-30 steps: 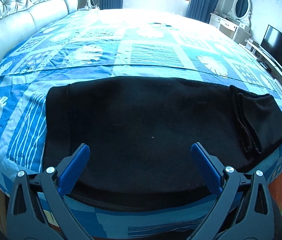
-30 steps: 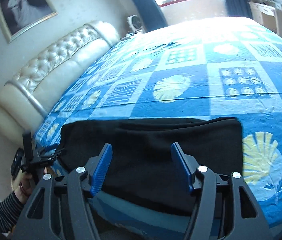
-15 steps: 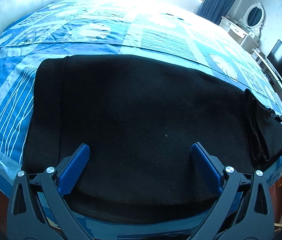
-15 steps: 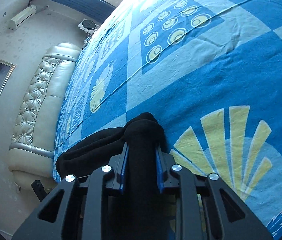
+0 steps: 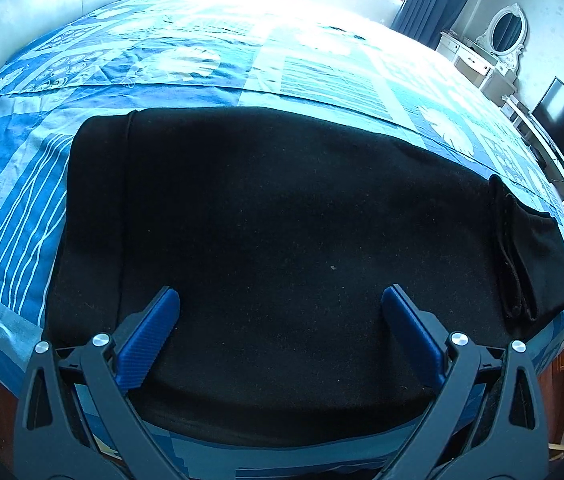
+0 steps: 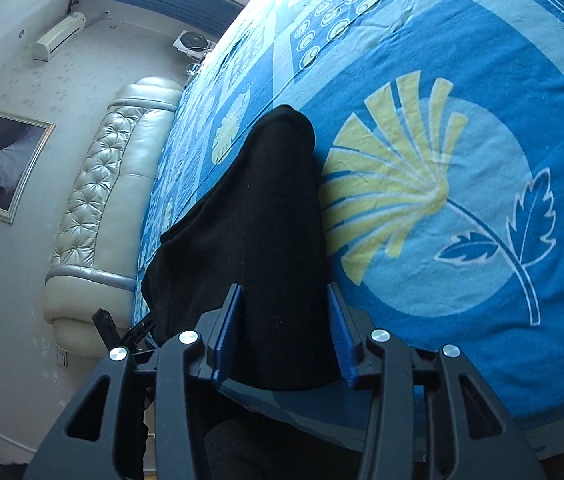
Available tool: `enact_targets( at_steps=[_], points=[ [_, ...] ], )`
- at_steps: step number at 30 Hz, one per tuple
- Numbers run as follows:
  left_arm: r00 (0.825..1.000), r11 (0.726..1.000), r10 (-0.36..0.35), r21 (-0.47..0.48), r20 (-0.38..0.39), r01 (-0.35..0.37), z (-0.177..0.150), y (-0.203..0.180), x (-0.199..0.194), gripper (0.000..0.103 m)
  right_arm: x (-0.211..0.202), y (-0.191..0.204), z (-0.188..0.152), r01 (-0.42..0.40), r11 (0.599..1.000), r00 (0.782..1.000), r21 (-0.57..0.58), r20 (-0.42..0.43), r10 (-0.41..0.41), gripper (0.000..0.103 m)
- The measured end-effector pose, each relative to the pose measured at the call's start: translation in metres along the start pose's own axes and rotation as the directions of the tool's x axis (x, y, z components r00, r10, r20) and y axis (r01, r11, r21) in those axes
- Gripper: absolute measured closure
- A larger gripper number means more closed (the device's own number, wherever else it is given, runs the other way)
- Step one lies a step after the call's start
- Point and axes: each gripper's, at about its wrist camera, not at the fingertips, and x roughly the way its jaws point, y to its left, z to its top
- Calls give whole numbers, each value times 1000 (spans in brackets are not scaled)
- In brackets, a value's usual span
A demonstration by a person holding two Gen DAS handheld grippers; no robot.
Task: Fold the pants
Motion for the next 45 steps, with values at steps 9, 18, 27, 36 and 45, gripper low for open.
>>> enact_targets(
  at_steps=[9,18,27,36,45],
  points=[
    [1000,1000,-15,7,-10,15,2,2,4,2,-1,11,-1,122,991,992,-49,29,-121,69],
    [999,1000,-32,0,-19,32,6,6,7,2,-29,122,-7,186,954,948,-235,298,-112,49],
    [981,980,-182,-73,62,187,10,40,-42,2,104,155,-43,139,919,990,-369,21,-141,45],
    [950,918,-310,-251,25,306,26,154,-33,2,121,150,-47,150,923,987,-354,-1,-161,45],
    [860,843,-504,-262,-83,469,46,151,19,2,125,153,-50,158,926,986,-344,11,-164,38]
  ],
)
